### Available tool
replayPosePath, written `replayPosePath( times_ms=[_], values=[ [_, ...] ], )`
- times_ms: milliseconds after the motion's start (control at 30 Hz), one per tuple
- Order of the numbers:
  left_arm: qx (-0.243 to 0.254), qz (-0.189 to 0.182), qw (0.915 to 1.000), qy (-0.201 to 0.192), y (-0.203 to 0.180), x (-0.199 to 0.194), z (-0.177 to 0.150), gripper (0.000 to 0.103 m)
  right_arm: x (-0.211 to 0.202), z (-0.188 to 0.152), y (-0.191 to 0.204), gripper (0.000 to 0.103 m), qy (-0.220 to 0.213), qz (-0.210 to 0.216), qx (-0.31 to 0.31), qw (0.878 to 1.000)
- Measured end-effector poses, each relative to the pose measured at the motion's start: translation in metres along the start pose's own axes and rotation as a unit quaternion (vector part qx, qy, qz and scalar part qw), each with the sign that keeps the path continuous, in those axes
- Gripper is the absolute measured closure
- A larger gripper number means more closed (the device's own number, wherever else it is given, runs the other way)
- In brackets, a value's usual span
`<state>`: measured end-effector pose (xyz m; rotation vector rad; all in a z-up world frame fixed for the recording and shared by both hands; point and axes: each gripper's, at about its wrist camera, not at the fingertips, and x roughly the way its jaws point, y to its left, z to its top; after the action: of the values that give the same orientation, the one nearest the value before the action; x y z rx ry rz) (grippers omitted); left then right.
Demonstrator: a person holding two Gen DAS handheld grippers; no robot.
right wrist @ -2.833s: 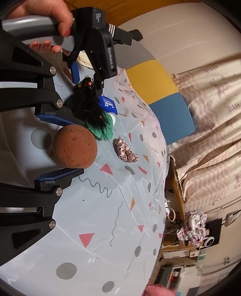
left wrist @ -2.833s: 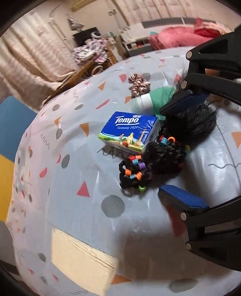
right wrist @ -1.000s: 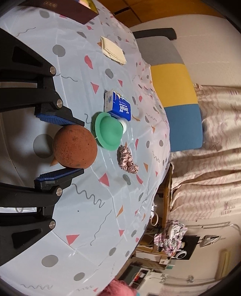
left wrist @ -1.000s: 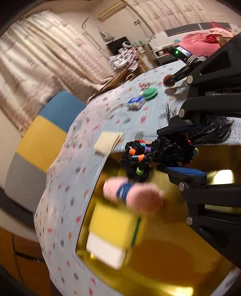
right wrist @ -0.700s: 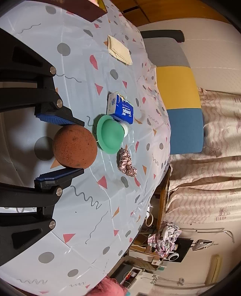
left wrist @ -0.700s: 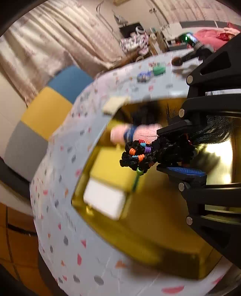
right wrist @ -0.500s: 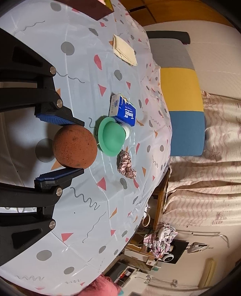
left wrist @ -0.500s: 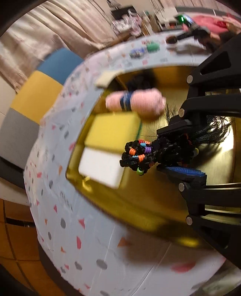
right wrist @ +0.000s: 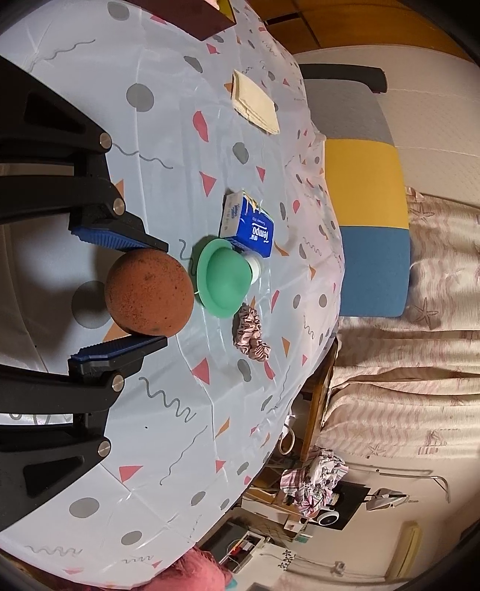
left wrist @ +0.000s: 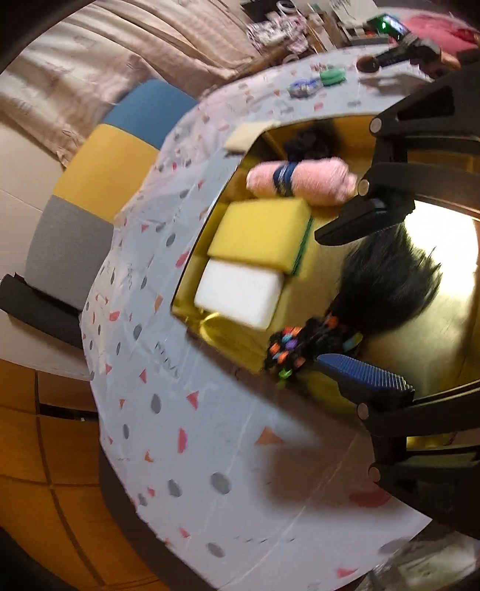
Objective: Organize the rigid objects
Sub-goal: 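Carry the hair ties into the gold tray and open the left tool while the right tool holds the ball, then lower the brown ball into the tray and open the right tool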
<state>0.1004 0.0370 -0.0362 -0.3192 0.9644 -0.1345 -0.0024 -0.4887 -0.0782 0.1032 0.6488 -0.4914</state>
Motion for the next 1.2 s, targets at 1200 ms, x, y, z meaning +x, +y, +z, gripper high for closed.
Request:
replayPosePath(
  times_ms=[1200],
  values=[
    [-0.045, -0.06, 0.9949, -0.067, 0.043, -0.048, -0.044, 0.041, -0.113, 0.015, 0.356, 0.059, 0.137, 0.432, -0.179, 0.873]
  ],
)
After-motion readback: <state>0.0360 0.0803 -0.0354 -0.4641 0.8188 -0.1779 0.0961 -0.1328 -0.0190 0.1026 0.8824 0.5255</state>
